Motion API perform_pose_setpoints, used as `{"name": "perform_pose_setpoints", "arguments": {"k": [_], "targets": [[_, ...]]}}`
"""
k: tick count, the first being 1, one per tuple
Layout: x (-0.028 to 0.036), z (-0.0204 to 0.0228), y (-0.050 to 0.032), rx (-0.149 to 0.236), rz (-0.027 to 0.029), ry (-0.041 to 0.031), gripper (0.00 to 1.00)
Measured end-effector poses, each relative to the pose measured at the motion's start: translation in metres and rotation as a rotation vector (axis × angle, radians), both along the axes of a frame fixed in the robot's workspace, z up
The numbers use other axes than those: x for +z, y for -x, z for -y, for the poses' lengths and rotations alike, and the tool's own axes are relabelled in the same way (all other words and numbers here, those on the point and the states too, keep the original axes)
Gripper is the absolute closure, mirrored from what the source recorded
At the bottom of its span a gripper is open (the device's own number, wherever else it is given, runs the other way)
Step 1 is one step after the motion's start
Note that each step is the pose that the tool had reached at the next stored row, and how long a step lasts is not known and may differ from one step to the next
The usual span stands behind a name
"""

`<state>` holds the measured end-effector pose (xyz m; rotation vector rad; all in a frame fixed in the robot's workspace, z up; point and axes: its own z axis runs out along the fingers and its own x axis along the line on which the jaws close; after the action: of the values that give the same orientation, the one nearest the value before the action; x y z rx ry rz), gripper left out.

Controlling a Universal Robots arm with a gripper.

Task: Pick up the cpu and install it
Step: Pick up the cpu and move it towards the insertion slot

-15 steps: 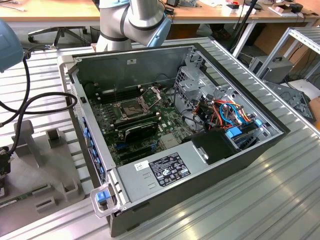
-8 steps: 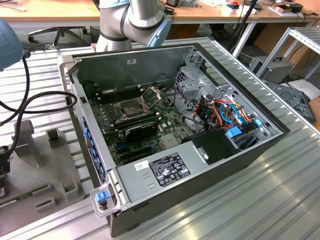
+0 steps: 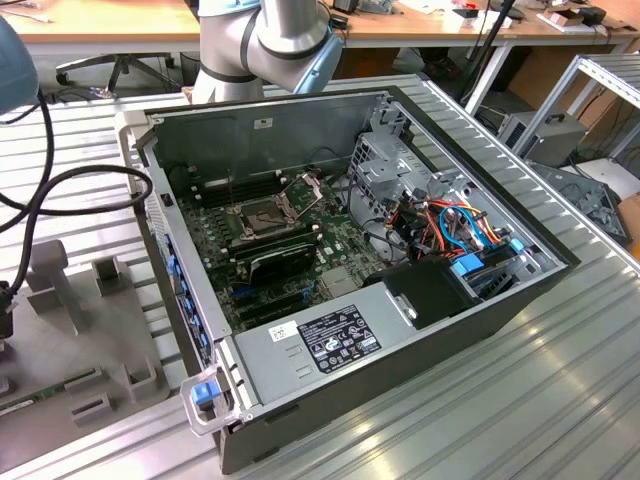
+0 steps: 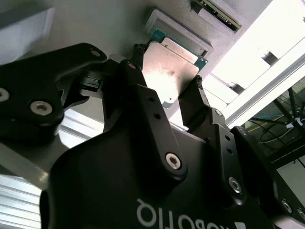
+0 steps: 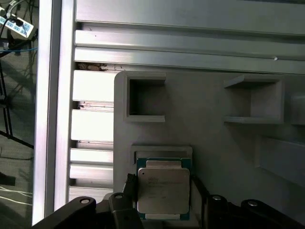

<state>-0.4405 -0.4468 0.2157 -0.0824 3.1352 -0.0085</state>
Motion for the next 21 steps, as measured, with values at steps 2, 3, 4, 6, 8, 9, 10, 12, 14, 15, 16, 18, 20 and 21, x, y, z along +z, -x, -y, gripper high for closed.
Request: {"name": "perform_pose_setpoints", "arguments": {"k": [2, 3, 4, 6, 8, 9, 10, 12, 14, 15, 16, 18, 20, 21], "targets": [[0.0050, 0.0000, 0.0000, 0.000, 0.0000, -0.0001, 0.45], [0.0062, 0.0000, 0.0000, 0.000, 0.0002, -0.0002, 0.45], [0.0062, 0.0000, 0.0000, 0.000, 0.0003, -0.0003, 0.45], [0.0068, 0.0000, 0.0000, 0.000, -0.0001, 0.0000, 0.45], [0.0069, 0.0000, 0.0000, 0.000, 0.0000, 0.0000, 0.45], [0.0069, 0.0000, 0.0000, 0.000, 0.0000, 0.0000, 0.45], [0.0069, 0.0000, 0.0000, 0.000, 0.0000, 0.0000, 0.45], [0.0073, 0.0000, 0.0000, 0.000, -0.0002, 0.0001, 0.45], [0.0083, 0.0000, 0.0000, 0.000, -0.0002, 0.0001, 0.45], [0.0089, 0.0000, 0.0000, 0.000, -0.0001, 0.0000, 0.45], [0.0098, 0.0000, 0.0000, 0.000, -0.0001, 0.0001, 0.45], [0.0116, 0.0000, 0.0000, 0.000, -0.0001, 0.0001, 0.45], [0.0147, 0.0000, 0.0000, 0.000, 0.0000, 0.0000, 0.45], [0.0148, 0.0000, -0.0001, 0.000, 0.0003, -0.0002, 0.45]]}}
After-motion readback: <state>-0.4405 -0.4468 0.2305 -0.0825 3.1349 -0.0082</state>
